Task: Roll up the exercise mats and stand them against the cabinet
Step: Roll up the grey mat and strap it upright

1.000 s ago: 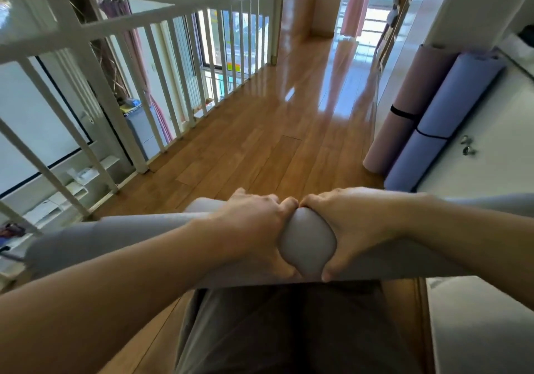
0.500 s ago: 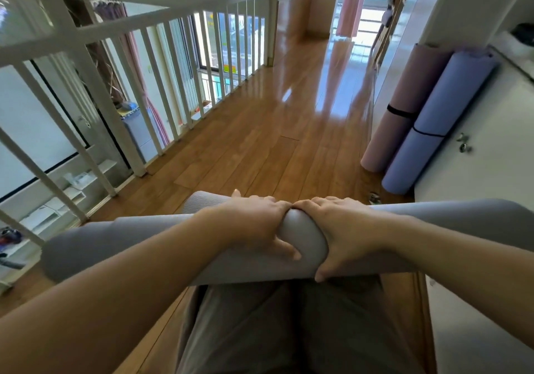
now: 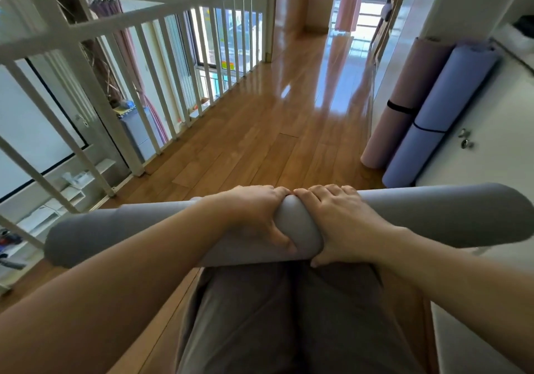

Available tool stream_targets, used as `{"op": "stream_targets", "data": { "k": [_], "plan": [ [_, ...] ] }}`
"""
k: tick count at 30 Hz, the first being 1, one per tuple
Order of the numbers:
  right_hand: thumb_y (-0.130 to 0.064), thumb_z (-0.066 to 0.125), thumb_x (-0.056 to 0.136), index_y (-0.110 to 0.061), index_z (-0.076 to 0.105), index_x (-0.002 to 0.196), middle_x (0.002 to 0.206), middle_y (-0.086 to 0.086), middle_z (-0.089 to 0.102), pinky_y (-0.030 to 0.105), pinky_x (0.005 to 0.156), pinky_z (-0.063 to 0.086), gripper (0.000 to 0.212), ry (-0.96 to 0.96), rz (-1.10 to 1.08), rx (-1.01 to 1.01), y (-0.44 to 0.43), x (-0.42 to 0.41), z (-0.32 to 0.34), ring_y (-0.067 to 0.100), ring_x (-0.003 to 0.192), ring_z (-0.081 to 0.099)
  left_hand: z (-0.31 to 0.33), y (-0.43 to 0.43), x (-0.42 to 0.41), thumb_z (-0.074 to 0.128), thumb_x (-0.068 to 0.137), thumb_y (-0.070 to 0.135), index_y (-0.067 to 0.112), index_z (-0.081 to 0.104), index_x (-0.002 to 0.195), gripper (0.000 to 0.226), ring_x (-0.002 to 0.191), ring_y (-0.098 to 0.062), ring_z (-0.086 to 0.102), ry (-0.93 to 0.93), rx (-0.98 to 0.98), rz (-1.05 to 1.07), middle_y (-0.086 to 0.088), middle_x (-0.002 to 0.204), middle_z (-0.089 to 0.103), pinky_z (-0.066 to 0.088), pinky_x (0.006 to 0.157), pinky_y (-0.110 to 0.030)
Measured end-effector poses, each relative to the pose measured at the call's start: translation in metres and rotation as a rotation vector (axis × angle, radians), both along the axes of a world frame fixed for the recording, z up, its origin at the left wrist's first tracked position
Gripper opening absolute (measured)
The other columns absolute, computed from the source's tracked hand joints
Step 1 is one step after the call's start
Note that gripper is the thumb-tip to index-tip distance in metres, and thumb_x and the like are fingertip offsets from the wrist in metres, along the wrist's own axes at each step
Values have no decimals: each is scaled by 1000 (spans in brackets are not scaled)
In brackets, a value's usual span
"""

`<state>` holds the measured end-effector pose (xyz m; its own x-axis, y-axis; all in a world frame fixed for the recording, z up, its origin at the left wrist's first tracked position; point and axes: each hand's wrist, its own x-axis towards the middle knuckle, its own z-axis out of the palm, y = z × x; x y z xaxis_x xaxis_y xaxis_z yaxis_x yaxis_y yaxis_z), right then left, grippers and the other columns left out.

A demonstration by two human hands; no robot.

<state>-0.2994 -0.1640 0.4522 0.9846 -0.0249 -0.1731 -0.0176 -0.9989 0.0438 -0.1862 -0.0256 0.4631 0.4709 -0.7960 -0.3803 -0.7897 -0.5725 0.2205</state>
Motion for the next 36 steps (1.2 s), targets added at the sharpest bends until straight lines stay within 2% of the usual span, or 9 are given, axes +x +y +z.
{"op": "stream_targets", "data": {
  "k": [3, 5, 7, 13, 22, 25, 30, 34, 36],
  "plan": [
    [-64, 77, 58, -25, 20, 146, 140, -1, 41, 48, 107, 33, 112, 17, 13, 20, -8, 7, 4, 22, 126, 40, -6, -1, -16, 63, 72, 68, 20, 16, 150, 102, 131, -25, 40, -305, 51, -89, -1, 141, 40, 15, 112, -58],
    [-64, 77, 57, -26, 24, 145, 136, -3, 43, 45, 104, 36, 109, 26, 14, 35, -10, 10, 3, 20, 122, 42, -20, 4, -30, 66, 72, 64, 17, 4, 151, 111, 134, -28, 35, -450, 8, -95, -6, 146, 33, 11, 113, -58],
    [-64, 77, 56, -28, 27, 142, 131, -4, 46, 44, 101, 38, 106, 23, 27, 30, -11, 13, 3, 19, 119, 44, -27, 10, -29, 68, 68, 65, 19, 5, 150, 113, 132, -27, 37, -473, -65, -62, -5, 145, 34, 15, 113, -55],
    [-63, 77, 59, -34, 30, 140, 127, -11, 48, 37, 97, 42, 98, 102, 54, 62, -11, 22, 23, 13, 115, 47, -7, 8, -23, 70, 67, 63, 21, 19, 147, 104, 120, -27, 48, -396, -140, -51, -5, 133, 47, 27, 109, -54],
    [-69, 73, 59, -35, 29, 139, 125, -13, 47, 34, 97, 44, 97, 252, 167, 1, 14, -12, 52, 9, 112, 48, 10, 45, -62, 65, 66, 71, 25, 17, 146, 104, 119, -20, 48, -388, -124, -135, 1, 133, 46, 27, 109, -48],
    [-63, 76, 62, -34, 24, 143, 135, -10, 43, 31, 99, 39, 101, 286, 115, 62, 19, -20, 29, 11, 119, 43, -8, 41, -67, 68, 65, 68, 22, 20, 146, 105, 120, -22, 48, -296, -77, -144, -2, 135, 46, 32, 107, -43],
    [-69, 69, 67, -29, -1, 151, 153, -9, 21, 42, 117, 19, 116, 177, 94, 1, 17, -39, 18, 14, 138, 24, -7, 32, -48, 74, 63, 66, 24, 23, 145, 105, 116, -19, 49, -148, -32, -114, 1, 133, 47, 42, 100, -35],
    [-67, 73, 63, -33, 12, 148, 145, -11, 33, 36, 112, 25, 110, 148, 50, 80, 15, -29, 14, 12, 130, 33, 2, 24, -24, 77, 64, 61, 31, 25, 145, 102, 119, -14, 46, 116, 19, -80, 8, 137, 45, 39, 95, -29],
    [-63, 77, 61, -36, 19, 145, 139, -12, 39, 34, 108, 31, 105, 213, 35, 120, 8, -13, 21, 11, 125, 38, 4, 20, -16, 73, 65, 66, 32, 21, 148, 104, 124, -16, 43, 81, 40, -79, 6, 141, 41, 38, 101, -35]
  ]
}}
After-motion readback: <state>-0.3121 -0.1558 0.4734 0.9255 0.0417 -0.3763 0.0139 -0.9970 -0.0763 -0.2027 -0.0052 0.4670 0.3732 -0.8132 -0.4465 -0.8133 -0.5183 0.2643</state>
